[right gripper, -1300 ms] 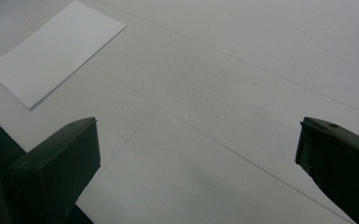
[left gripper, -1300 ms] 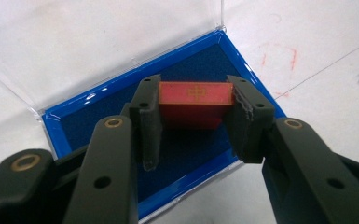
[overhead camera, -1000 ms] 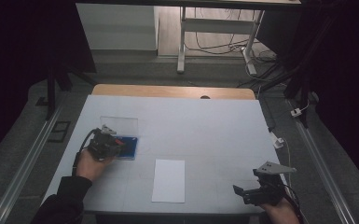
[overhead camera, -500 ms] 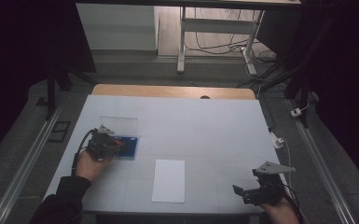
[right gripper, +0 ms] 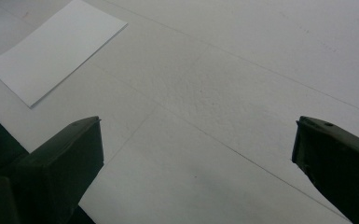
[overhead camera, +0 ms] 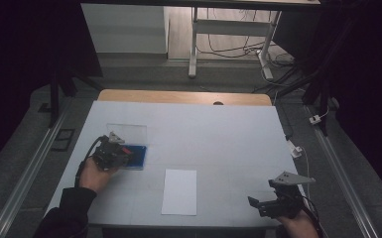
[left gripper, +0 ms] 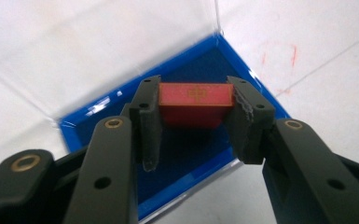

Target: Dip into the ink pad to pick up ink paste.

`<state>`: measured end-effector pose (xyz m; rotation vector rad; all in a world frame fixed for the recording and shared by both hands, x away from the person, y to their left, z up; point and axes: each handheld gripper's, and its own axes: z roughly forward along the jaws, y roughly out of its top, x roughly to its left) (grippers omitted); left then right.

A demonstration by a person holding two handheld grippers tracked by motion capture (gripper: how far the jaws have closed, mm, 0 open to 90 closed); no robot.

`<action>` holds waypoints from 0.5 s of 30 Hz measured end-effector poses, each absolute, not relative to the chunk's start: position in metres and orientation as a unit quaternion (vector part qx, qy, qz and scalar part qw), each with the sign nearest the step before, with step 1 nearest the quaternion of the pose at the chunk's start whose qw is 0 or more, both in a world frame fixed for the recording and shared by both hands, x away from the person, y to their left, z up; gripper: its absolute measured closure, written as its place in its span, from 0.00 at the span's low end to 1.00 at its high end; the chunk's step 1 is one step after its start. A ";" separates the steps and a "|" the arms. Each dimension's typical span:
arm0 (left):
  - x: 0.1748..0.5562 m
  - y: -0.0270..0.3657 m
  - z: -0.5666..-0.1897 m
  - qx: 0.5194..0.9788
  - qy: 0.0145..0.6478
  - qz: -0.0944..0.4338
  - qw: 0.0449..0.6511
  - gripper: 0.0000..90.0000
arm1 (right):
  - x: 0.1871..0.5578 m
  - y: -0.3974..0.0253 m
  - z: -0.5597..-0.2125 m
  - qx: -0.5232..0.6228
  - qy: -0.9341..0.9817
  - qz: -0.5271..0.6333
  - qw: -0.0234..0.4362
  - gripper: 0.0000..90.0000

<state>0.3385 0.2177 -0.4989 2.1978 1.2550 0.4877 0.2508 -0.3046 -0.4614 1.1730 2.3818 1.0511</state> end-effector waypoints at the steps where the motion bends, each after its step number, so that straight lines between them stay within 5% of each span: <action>1: 0.337 0.221 -0.494 0.811 0.470 0.191 0.291 0.65 | 0.251 -0.305 -0.462 0.407 0.825 0.366 0.142 0.03; 15: 0.336 0.246 -0.487 0.783 0.499 0.192 0.317 0.65 | 0.251 -0.306 -0.461 0.408 0.822 0.371 0.139 0.00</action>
